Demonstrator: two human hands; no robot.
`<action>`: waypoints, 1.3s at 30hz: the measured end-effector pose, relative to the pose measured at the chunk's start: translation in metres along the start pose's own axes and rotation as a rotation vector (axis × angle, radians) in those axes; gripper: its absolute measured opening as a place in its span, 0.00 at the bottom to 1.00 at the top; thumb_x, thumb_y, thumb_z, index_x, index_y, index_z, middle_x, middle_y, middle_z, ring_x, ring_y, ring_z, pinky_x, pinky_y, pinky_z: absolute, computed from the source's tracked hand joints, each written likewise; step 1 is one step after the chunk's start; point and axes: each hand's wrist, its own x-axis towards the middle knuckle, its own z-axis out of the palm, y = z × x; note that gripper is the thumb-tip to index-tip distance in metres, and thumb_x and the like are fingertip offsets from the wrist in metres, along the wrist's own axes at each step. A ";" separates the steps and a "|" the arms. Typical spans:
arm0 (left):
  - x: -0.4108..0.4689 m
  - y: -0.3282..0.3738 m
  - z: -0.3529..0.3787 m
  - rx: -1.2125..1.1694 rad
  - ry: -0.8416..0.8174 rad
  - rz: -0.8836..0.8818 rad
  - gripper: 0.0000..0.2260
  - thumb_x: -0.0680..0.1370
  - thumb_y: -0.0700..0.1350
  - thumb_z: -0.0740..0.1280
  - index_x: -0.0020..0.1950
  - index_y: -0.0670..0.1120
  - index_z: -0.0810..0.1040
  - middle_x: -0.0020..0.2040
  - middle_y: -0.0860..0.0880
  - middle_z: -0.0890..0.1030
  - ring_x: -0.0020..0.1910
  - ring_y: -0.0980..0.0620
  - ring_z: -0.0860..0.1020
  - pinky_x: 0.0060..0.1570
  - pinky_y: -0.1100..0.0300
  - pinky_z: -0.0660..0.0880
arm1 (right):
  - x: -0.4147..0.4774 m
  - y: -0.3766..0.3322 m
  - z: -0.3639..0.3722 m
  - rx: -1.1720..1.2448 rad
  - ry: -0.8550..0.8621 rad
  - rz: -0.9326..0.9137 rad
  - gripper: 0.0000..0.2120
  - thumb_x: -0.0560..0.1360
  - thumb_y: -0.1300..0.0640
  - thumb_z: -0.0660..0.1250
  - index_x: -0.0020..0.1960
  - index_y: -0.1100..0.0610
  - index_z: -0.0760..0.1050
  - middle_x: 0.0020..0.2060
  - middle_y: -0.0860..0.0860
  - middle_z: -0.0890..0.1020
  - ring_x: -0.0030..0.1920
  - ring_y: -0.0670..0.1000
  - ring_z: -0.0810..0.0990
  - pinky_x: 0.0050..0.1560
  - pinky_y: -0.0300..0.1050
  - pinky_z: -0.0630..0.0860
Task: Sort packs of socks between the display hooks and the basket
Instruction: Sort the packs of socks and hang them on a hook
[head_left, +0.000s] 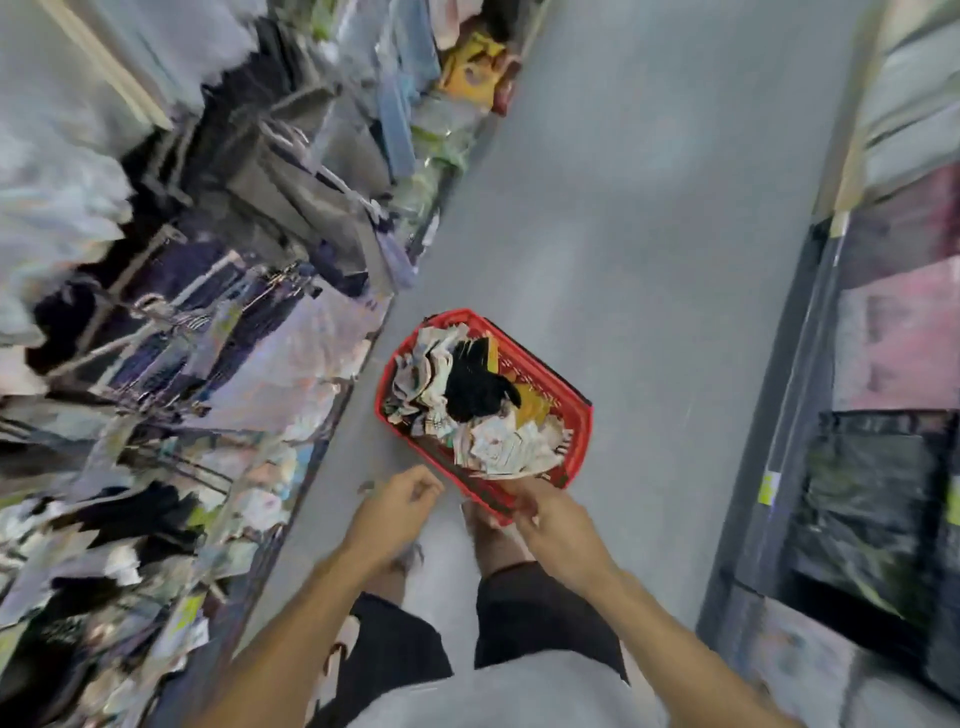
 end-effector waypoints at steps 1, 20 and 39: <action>0.020 -0.003 0.007 -0.008 0.000 -0.002 0.06 0.82 0.47 0.64 0.47 0.52 0.79 0.47 0.52 0.84 0.47 0.52 0.82 0.51 0.53 0.78 | 0.020 0.008 0.002 0.005 -0.001 0.023 0.16 0.75 0.55 0.60 0.61 0.48 0.75 0.57 0.49 0.82 0.55 0.55 0.80 0.53 0.51 0.77; 0.362 -0.044 0.124 0.016 0.076 -0.151 0.34 0.76 0.48 0.66 0.79 0.45 0.56 0.73 0.44 0.67 0.71 0.41 0.69 0.71 0.42 0.64 | 0.378 0.085 0.090 0.237 0.311 0.178 0.27 0.74 0.42 0.67 0.66 0.54 0.64 0.55 0.51 0.79 0.52 0.55 0.80 0.49 0.51 0.77; 0.390 -0.037 0.133 0.078 0.293 -0.234 0.36 0.71 0.48 0.72 0.75 0.44 0.60 0.70 0.46 0.72 0.70 0.46 0.70 0.65 0.43 0.58 | 0.402 0.090 0.068 0.283 0.157 0.293 0.31 0.74 0.44 0.70 0.69 0.56 0.62 0.56 0.52 0.78 0.54 0.56 0.80 0.55 0.54 0.78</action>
